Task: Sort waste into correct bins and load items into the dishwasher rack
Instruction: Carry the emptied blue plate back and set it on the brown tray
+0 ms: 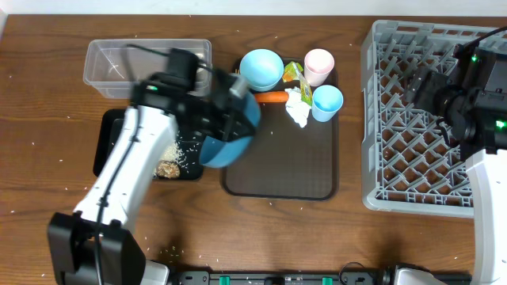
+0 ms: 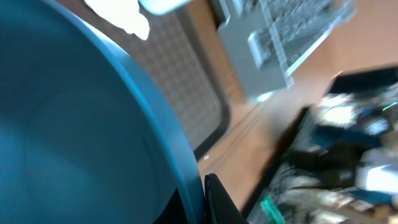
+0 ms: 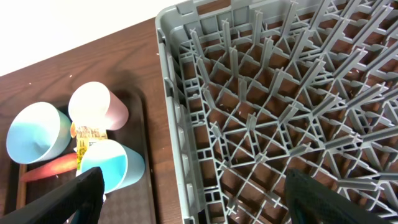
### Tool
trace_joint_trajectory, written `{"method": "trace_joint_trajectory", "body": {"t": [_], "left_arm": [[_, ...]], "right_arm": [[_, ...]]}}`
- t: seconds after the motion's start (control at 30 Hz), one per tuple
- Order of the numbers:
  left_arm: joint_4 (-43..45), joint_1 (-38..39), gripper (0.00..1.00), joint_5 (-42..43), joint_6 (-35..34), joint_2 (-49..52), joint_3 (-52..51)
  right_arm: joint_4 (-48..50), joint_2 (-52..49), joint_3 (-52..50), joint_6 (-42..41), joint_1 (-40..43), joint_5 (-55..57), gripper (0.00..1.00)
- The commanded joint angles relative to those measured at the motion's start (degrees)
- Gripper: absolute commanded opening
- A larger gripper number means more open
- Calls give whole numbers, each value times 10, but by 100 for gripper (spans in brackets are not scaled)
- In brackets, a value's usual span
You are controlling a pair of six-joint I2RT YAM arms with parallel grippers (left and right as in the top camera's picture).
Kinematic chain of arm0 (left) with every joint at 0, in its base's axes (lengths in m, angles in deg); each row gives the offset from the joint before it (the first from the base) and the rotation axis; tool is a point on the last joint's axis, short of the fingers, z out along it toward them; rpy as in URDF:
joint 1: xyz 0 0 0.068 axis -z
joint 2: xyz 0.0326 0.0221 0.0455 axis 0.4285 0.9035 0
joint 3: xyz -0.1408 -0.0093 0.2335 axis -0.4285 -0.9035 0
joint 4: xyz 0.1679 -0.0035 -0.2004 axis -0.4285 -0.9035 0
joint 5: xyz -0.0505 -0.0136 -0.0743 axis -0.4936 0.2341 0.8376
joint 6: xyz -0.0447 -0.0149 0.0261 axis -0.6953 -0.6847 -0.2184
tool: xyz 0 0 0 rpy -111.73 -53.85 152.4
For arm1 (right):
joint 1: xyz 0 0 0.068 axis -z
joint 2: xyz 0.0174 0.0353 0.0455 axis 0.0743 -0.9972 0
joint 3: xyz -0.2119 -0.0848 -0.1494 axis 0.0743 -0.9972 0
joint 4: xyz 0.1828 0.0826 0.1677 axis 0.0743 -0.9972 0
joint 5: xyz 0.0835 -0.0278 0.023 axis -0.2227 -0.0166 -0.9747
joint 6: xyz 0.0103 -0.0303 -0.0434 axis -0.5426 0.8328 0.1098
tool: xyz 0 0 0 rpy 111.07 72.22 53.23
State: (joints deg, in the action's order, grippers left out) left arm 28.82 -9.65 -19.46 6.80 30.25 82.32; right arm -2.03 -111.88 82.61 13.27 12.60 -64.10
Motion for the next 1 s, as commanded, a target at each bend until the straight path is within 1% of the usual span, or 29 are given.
{"method": "trace_joint_trajectory", "body": {"t": [0.0,0.1,0.2,0.27,0.43,0.67,0.87,0.9,0.97], "left_arm": [[13,68,6,-152,-3,-15,12],[32,136,6,-251,-3,-14,11],[57,190,6,-317,-3,-6,10],[76,218,6,-343,-3,5,9],[110,266,6,-359,-3,55,9],[124,298,6,-359,-3,130,9],[135,331,7,-359,-3,151,9],[139,337,14,-359,-3,151,9],[147,343,34,-359,-3,151,9]], "right_arm": [[-1,1,7,1,2,3,85],[0,0,7,1,2,3,85],[-1,-3,7,1,2,3,85],[-1,-7,7,1,2,3,85],[-5,-14,7,1,2,3,85],[-7,-14,7,1,2,3,85],[-5,-14,7,1,2,3,86],[-5,-14,7,1,2,3,85],[-5,-14,7,1,2,3,86]]}}
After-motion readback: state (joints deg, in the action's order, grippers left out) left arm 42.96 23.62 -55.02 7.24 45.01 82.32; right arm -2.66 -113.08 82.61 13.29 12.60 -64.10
